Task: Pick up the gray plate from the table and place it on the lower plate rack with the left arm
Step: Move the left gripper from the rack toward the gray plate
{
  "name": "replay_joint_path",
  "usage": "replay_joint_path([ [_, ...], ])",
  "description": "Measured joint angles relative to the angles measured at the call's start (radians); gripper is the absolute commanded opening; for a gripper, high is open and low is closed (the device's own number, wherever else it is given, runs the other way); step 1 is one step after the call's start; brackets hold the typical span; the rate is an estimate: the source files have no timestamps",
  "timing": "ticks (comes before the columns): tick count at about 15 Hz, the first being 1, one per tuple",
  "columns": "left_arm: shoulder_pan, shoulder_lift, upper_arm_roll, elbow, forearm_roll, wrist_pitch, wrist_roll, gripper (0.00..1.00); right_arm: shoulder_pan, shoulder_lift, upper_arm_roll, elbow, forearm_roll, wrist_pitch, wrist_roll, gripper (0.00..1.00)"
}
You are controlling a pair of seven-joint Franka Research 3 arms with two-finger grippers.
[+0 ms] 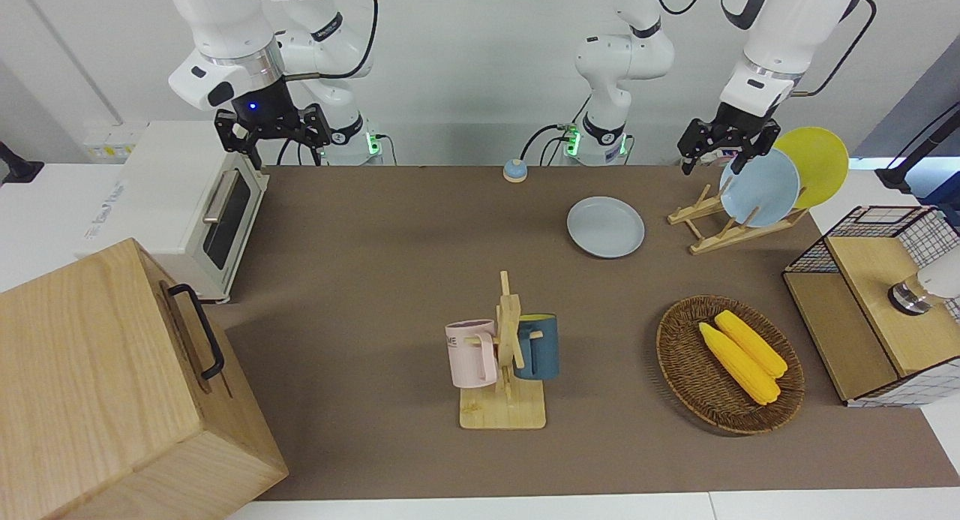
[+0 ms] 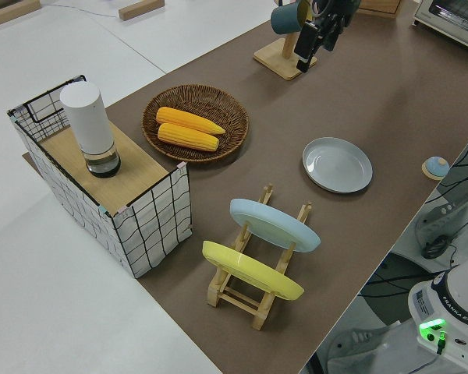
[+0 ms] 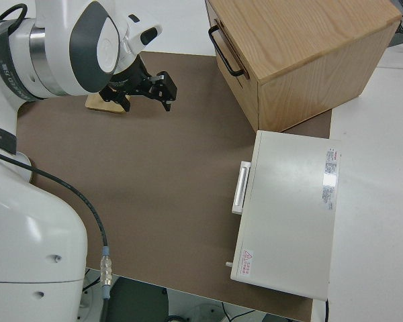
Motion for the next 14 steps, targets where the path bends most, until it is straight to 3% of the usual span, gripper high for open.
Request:
replay_joint_path([
  [14,0.0,-0.002,0.004,-0.073,0.0,0.0,0.0,1.0,0.0,0.0,0.0,0.0,0.0,0.0,0.0,0.983],
])
